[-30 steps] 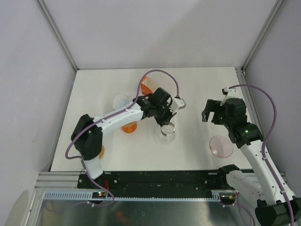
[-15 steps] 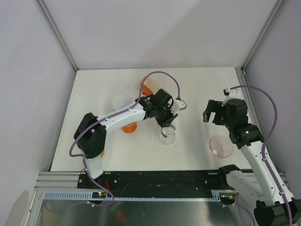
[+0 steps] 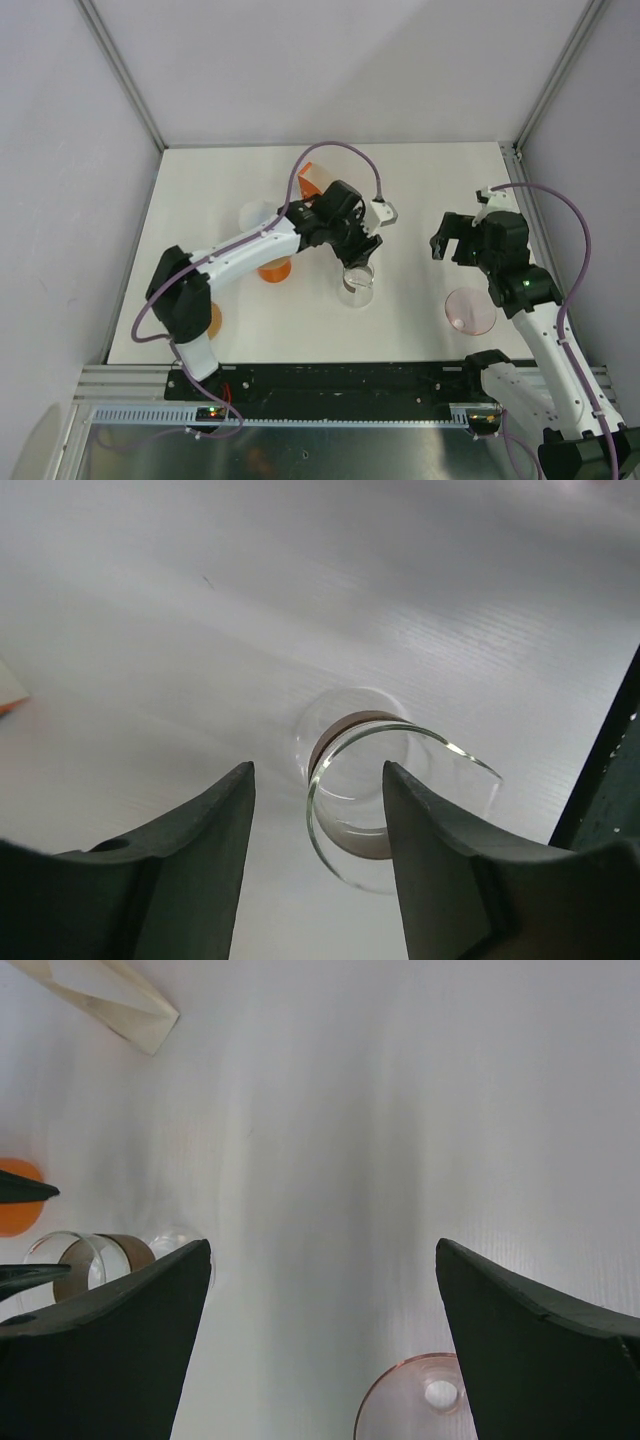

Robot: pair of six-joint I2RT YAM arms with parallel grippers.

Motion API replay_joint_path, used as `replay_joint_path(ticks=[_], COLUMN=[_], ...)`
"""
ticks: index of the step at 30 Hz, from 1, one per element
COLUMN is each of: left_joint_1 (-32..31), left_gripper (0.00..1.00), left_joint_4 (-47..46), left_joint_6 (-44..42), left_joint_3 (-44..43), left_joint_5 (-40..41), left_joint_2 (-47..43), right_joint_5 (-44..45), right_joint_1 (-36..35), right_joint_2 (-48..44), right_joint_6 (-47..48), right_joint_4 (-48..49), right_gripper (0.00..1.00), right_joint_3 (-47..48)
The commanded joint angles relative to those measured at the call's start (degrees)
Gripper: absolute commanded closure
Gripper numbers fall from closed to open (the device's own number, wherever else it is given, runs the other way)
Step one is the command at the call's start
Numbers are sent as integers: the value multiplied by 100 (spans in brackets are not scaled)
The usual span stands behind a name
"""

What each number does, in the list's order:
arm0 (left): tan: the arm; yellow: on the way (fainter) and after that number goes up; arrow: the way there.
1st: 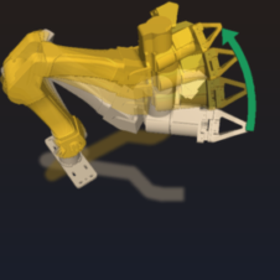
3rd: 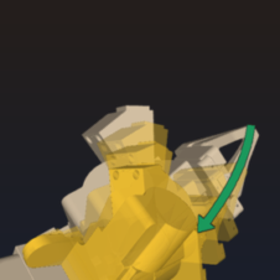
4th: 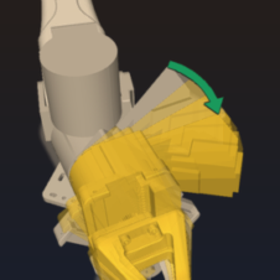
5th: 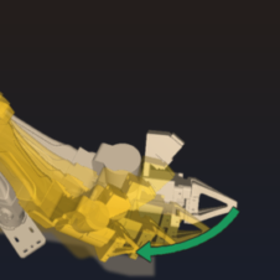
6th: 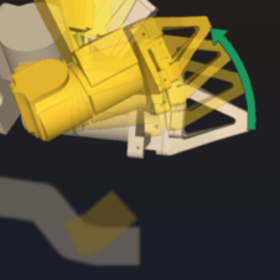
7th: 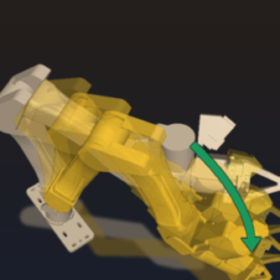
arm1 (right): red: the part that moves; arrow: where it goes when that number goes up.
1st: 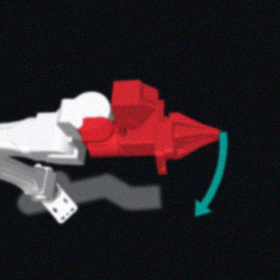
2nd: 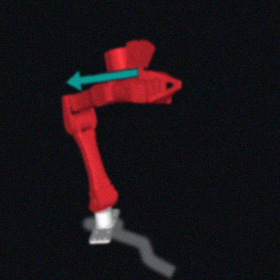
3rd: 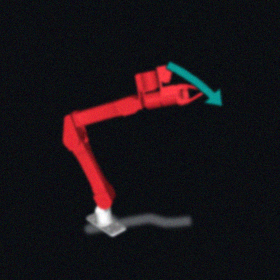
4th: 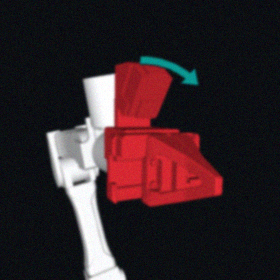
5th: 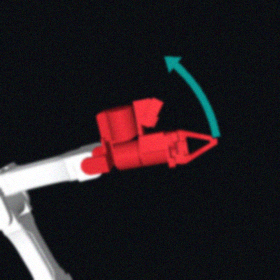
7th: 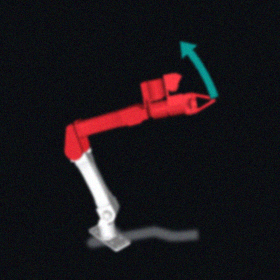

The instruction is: Place the coffee filter in the dripper

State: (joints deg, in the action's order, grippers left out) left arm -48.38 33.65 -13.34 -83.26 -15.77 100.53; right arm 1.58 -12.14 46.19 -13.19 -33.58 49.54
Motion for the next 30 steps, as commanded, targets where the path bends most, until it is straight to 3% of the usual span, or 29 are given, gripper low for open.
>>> replay_joint_path(ticks=[1, 11, 19, 25, 30], left_joint_1=[-27, 151, 1137, 3144, 5194], left_gripper=[40, 31, 29, 23, 24], left_joint_4=[-143, -40, 764, 853, 957], left_joint_6=[-193, -557, -435, -170, -265], left_joint_3=[-381, -106, -543, -508, 317], left_joint_5=[-98, 82, 377, 429, -148], left_joint_2=[-702, -1999, -3021, -3580, -3763], right_joint_5=[-375, -708, -808, -982, -1093], right_joint_1=[17, 17, 32, 25, 25], right_joint_2=[22, -22, 16, 111, 155], right_joint_6=[76, 88, 90, 45, 119], right_joint_4=[309, 362, 365, 426, 404], right_gripper=[1, 1, 1, 1, 1], right_joint_3=[11, 12, 12, 6, 12])
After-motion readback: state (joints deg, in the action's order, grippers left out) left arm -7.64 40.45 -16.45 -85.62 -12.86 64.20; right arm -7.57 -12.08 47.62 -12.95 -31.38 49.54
